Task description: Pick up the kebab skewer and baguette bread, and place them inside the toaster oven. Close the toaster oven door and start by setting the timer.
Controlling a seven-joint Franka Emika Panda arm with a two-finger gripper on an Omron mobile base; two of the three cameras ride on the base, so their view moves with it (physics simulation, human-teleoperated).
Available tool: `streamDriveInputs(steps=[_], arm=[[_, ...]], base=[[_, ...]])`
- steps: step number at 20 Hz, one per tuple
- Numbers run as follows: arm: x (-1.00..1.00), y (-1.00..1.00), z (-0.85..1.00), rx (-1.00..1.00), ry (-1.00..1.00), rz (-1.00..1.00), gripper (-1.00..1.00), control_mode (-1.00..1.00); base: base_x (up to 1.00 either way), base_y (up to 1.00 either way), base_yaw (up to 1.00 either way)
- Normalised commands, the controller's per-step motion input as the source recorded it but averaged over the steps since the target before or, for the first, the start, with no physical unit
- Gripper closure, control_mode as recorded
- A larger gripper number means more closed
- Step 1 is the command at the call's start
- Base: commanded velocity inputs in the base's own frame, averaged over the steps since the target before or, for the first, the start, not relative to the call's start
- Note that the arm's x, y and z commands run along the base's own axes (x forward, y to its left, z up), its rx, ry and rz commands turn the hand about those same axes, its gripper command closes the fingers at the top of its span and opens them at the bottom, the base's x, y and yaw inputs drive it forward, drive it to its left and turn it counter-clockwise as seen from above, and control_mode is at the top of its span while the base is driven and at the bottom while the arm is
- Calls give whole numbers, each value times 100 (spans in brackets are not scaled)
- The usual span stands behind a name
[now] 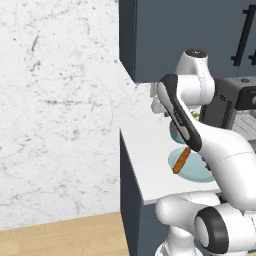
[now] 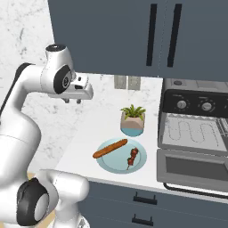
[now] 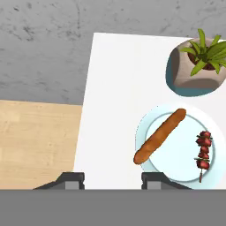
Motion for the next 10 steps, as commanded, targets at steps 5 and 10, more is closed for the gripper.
streamDriveInputs(steps=[5, 10], arm=[[-40, -22, -11, 0, 0, 0, -100, -100], [-85, -87, -31, 5, -3, -1, -100, -100]], base=[[0, 0, 0], [0, 0, 0]])
